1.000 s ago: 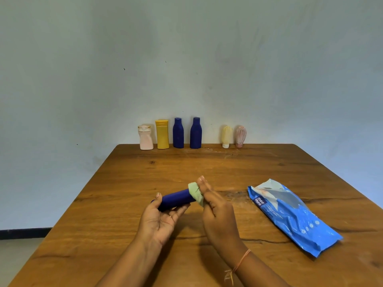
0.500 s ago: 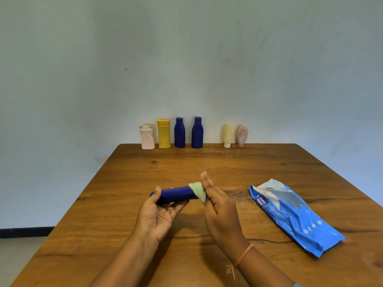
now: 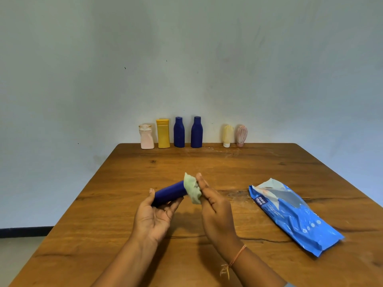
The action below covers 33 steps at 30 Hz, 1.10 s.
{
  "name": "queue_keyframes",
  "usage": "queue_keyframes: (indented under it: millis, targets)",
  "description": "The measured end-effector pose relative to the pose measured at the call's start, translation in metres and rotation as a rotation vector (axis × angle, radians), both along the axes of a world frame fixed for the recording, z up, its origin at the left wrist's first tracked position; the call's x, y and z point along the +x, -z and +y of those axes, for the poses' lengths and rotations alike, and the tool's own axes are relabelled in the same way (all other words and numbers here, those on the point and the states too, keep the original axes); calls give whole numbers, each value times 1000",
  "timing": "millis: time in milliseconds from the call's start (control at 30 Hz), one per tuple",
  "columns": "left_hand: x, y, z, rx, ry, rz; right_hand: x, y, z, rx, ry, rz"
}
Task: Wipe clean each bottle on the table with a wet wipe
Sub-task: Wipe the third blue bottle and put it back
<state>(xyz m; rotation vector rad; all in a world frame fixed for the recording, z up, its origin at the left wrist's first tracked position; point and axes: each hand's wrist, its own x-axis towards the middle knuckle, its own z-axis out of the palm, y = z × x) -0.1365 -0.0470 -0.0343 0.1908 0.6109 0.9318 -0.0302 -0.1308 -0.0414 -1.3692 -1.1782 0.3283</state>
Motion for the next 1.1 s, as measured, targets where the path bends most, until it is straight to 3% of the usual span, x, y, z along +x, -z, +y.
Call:
queue_keyframes:
  millis: [367,633,767,1100]
  targets:
    - [1,2,-2,21,0,29,-2,-3,-3,-18,11,-230]
    - [-5,-2,5,-5,1,-83,13,12,-5,-164,125,-89]
    - [-5,-4,5,-15,-15,-70,13,-4,-6,-74,195,-141]
    - [2,-3,-5,63,-7,14,-18,-11,-5,88,80,-429]
